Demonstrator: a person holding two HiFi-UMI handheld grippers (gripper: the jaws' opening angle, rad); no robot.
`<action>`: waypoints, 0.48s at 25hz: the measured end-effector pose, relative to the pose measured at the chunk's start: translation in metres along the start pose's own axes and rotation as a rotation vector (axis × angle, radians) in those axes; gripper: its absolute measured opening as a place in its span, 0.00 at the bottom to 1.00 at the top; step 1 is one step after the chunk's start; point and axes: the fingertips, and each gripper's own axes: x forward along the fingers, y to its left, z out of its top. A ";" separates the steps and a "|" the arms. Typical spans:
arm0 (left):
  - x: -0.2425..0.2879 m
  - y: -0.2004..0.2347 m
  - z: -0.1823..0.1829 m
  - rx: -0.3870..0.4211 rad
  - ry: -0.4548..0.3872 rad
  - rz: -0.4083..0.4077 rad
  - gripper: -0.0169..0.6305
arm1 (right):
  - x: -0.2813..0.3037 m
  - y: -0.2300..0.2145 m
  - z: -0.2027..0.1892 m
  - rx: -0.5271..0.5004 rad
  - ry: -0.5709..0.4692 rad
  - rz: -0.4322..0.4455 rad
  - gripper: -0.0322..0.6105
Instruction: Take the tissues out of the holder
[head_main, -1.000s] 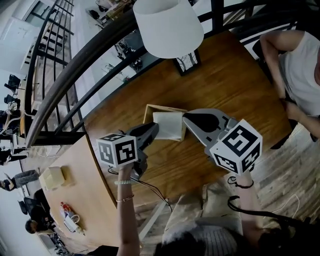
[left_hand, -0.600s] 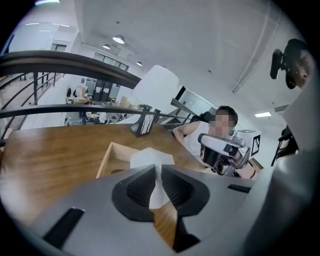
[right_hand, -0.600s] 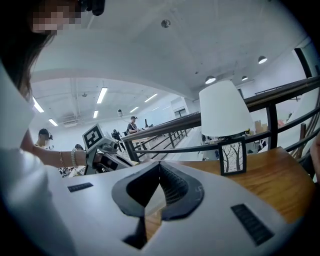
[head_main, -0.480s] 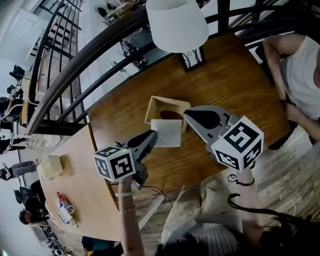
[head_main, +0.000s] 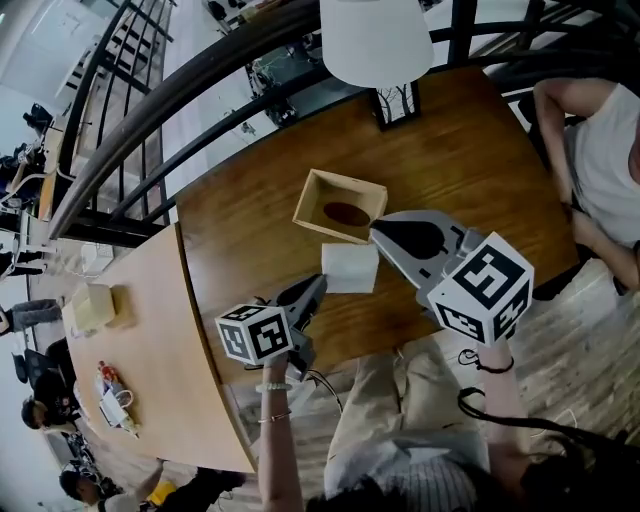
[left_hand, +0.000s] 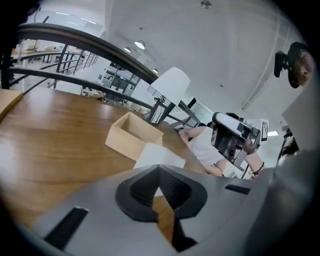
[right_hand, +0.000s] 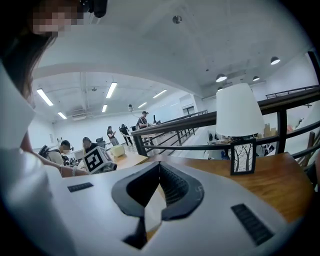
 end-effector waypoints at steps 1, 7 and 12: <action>0.004 -0.001 -0.004 -0.013 -0.004 -0.011 0.04 | -0.001 0.000 -0.001 -0.002 0.004 -0.002 0.07; 0.021 -0.002 -0.011 -0.012 0.023 -0.032 0.04 | -0.006 -0.004 -0.004 -0.002 0.004 -0.028 0.07; 0.020 -0.008 -0.005 0.013 0.004 -0.031 0.04 | -0.012 -0.011 -0.002 0.000 -0.005 -0.045 0.07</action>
